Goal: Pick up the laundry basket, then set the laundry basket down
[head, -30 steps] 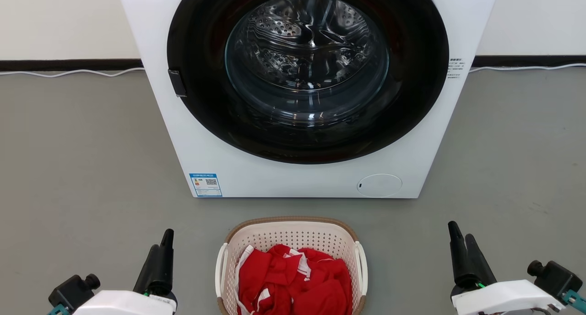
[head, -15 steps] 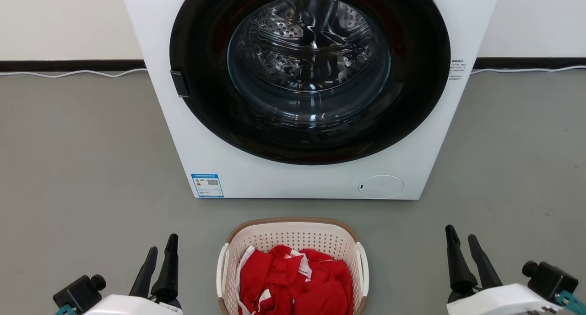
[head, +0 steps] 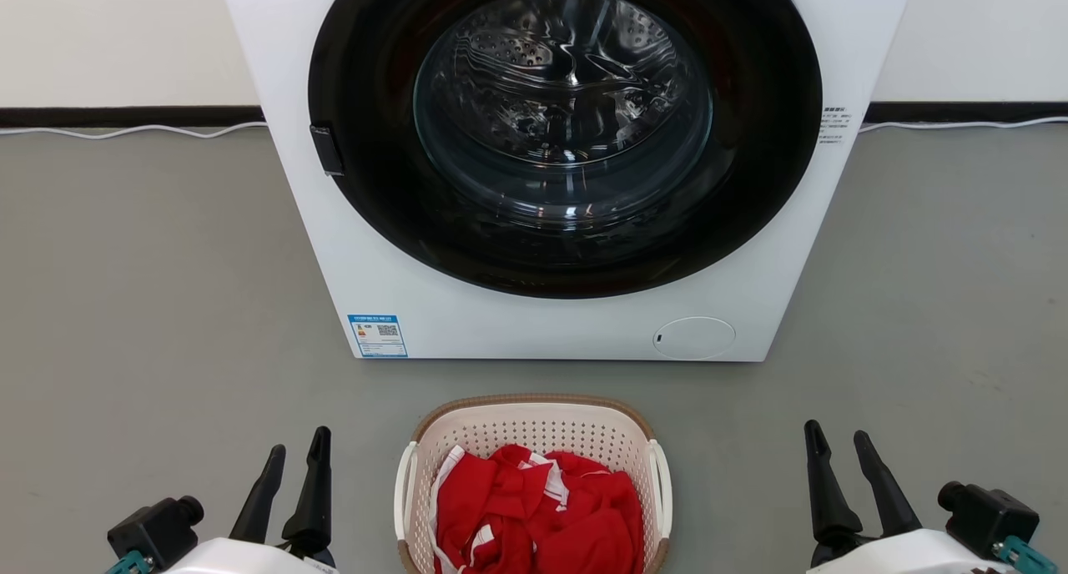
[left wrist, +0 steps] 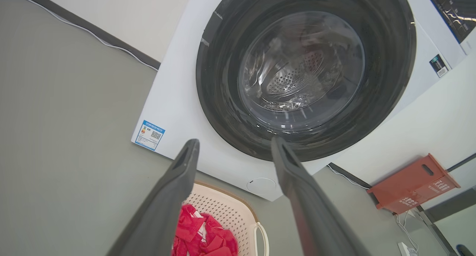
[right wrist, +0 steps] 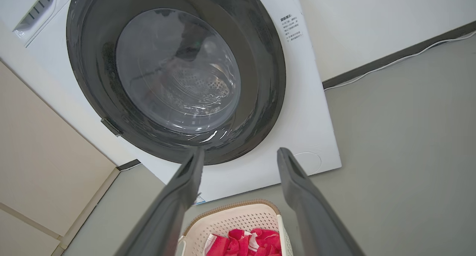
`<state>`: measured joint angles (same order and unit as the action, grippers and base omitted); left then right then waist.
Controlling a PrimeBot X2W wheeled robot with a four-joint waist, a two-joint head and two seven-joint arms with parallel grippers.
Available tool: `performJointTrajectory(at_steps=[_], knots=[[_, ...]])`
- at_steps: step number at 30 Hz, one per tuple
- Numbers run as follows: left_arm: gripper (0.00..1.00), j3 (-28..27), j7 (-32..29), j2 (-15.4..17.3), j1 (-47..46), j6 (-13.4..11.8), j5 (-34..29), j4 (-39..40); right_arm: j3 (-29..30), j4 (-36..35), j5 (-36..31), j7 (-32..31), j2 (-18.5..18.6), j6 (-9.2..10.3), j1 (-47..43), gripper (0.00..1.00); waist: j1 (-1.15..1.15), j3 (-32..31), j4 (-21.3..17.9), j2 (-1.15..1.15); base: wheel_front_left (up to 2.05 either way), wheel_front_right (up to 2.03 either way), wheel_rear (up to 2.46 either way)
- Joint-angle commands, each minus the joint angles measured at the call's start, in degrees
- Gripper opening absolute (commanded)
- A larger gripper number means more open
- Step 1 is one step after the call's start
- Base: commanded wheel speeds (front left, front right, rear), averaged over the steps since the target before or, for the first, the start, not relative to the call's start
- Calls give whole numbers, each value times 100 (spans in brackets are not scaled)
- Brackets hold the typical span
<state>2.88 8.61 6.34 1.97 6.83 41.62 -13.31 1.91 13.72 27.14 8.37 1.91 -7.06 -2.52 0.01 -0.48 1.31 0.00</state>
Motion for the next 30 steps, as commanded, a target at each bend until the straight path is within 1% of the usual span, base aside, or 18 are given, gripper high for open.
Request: performJointTrajectory(at_steps=[1, 14, 30], knots=[[100, -99, 105, 104, -118, 48, -208, 161, -125, -145, -266, 133, 70, -32, 98, 100, 0, 7, 0, 0, 0, 0, 0], [100, -30, 323, 199, -96, 55, -1014, 209, -210, -183, -1080, 350, 81, -36, 38, 100, 0, 6, 47, 0, 0, 0, 0], [100, 25, 575, 288, -78, 64, -1860, 259, -198, -123, -1998, 600, 94, -42, -23, 100, 0, 23, 68, 0, 0, 0, 0]])
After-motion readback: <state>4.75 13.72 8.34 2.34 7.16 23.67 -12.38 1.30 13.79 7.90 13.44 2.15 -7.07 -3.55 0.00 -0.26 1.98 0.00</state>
